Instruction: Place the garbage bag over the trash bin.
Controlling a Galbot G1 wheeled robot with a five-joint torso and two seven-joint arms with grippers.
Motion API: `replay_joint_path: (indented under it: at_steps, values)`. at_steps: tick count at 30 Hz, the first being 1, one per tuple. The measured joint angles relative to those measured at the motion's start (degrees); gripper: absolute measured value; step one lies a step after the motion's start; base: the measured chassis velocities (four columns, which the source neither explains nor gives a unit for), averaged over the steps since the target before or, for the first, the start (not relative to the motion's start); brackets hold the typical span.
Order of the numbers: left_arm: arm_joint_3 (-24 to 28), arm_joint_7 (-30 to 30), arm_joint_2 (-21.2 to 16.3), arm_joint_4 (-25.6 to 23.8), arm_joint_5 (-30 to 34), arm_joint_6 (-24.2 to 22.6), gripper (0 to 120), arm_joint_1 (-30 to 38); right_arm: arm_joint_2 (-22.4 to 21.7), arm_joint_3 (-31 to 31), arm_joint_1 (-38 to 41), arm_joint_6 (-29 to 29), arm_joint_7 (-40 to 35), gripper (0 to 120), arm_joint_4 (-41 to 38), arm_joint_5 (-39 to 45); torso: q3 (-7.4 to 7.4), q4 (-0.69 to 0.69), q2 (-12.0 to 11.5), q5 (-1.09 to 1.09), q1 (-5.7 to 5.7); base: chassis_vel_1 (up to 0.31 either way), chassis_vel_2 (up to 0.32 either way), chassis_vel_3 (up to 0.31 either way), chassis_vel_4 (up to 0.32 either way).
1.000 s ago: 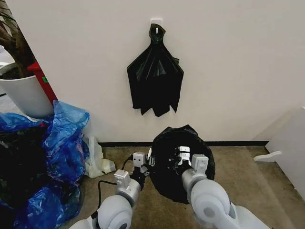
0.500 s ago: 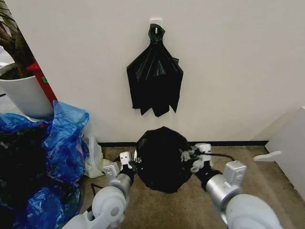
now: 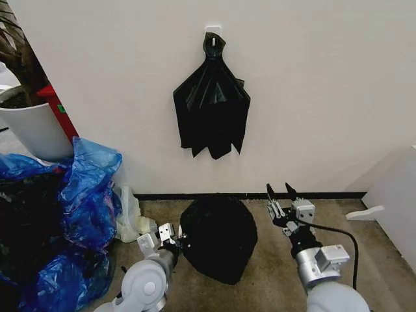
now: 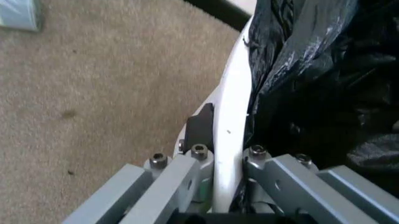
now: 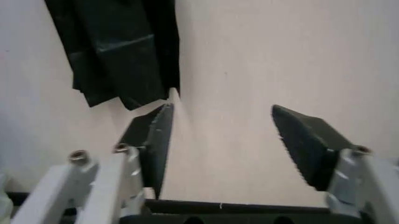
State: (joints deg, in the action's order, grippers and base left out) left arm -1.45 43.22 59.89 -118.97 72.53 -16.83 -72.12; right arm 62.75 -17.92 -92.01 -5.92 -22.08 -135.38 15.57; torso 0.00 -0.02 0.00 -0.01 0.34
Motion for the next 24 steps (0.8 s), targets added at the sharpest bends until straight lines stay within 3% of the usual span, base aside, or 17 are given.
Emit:
replay_joint_path:
  at_steps: [10,24]
  values:
    - [4.31,-1.64,3.02,5.65,-2.75,-0.18,1,3.52,3.07,0.26,-1.94,1.19,-0.94,97,0.54,-1.92,0.00,0.01,0.00,0.01,0.00,0.000,0.000,0.000,0.000]
    - [5.19,-3.35,8.49,11.73,-7.75,-0.46,1,5.63,4.02,1.12,-1.80,0.99,-1.26,100,1.01,-1.70,-0.01,0.02,0.00,0.03,0.00,0.000,0.000,0.000,0.000]
